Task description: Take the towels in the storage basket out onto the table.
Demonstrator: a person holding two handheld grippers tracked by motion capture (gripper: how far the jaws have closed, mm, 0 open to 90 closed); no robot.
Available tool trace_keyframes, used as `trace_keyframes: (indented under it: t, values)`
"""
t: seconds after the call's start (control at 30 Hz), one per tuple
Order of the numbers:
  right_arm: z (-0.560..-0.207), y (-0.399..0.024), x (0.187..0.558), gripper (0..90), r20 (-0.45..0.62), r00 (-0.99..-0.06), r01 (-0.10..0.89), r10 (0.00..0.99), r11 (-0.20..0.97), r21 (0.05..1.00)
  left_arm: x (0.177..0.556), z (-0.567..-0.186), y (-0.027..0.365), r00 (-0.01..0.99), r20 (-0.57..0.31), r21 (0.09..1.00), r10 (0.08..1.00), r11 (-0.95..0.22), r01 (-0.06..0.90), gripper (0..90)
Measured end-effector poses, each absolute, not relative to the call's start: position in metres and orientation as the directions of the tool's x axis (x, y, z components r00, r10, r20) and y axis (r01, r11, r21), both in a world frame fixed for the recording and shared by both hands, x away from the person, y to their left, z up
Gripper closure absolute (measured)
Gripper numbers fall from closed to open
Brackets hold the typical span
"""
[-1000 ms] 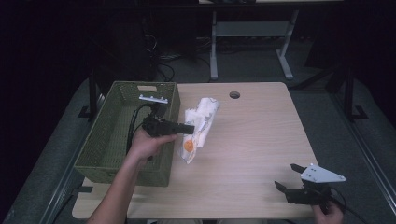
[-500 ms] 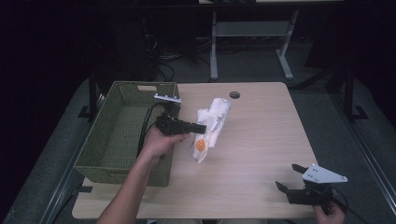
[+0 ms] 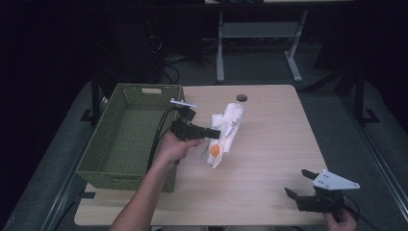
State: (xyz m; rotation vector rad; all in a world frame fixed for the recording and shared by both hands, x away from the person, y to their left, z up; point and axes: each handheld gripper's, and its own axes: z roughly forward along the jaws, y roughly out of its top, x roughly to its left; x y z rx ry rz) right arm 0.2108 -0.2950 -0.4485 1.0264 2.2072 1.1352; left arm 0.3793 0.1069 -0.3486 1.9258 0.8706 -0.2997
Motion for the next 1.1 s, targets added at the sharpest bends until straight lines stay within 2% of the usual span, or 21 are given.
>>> trace_keyframes:
  t: [0.73,1.1]
  values:
    - [-0.448,-0.297,0.209,13.9,-0.052,-0.615,0.412,0.786,0.378,0.829,0.393,-0.387,0.080,0.671,-0.555,0.635,0.492,-0.270,0.724,81.9]
    - [-0.448,-0.297,0.208,13.8,-0.055,-0.618,0.408,0.784,0.380,0.830,0.395,-0.402,0.073,0.653,-0.516,0.625,0.555,-0.277,0.730,80.9]
